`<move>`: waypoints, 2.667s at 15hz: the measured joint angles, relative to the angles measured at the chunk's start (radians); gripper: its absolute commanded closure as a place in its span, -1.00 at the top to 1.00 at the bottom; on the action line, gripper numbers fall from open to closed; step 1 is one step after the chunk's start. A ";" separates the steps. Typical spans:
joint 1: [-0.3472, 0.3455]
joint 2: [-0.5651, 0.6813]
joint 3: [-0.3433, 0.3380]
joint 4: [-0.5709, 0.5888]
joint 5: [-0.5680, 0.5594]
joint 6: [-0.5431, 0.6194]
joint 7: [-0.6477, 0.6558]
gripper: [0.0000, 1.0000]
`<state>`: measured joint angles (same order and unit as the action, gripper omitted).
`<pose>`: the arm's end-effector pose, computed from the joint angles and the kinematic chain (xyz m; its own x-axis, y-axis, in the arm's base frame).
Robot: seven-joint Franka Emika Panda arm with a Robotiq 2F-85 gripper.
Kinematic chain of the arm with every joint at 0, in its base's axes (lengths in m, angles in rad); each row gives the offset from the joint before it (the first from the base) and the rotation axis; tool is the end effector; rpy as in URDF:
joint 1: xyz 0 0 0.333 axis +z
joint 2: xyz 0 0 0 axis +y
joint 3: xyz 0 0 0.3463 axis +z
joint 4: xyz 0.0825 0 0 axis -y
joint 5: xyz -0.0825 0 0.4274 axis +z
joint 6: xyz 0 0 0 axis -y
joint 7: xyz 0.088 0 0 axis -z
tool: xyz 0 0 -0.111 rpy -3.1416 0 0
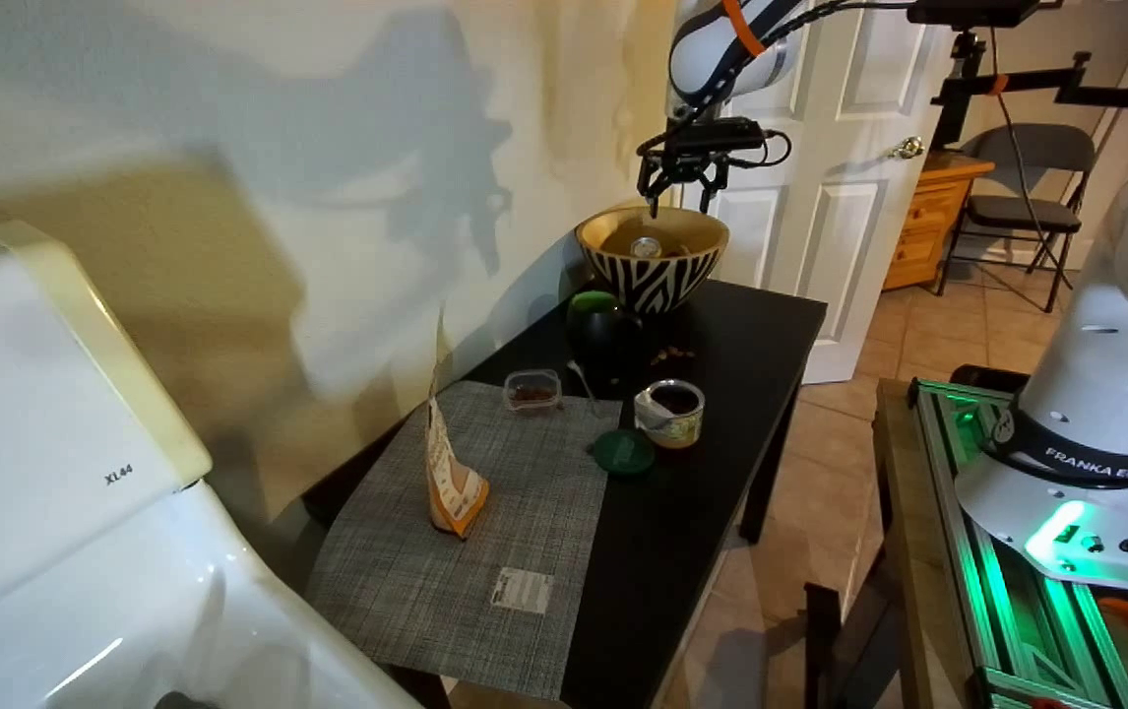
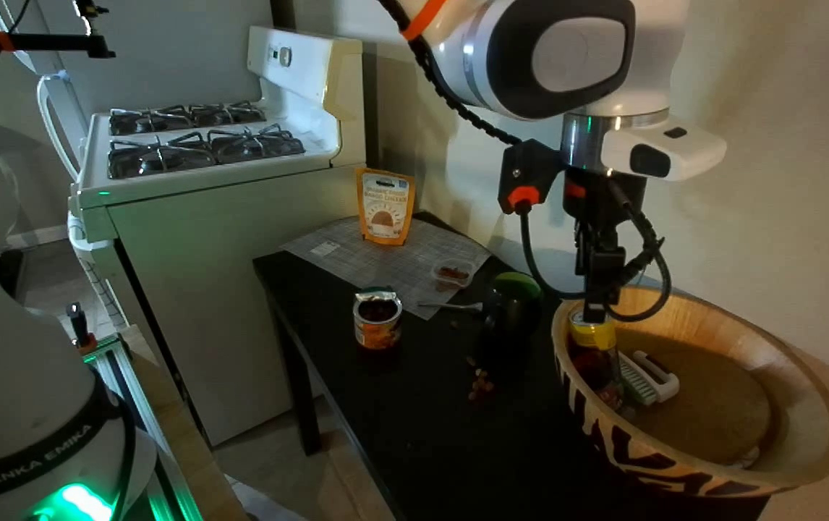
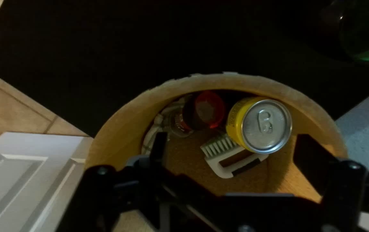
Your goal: Put the can in the black cup
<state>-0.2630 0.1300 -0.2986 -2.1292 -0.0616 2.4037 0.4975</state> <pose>0.5192 -0.3242 0.3642 0.5234 -0.8350 0.1699 -0.8478 -0.5303 0.0054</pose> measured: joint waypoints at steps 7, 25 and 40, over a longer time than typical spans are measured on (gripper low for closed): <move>0.006 0.114 -0.009 0.112 0.026 -0.051 0.170 1.00; 0.093 0.329 -0.036 0.289 -0.066 -0.123 0.693 0.90; 0.107 0.262 -0.073 0.287 -0.140 -0.107 0.694 -0.22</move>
<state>-0.1560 0.3920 -0.3715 -1.8426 -0.2019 2.2966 1.1917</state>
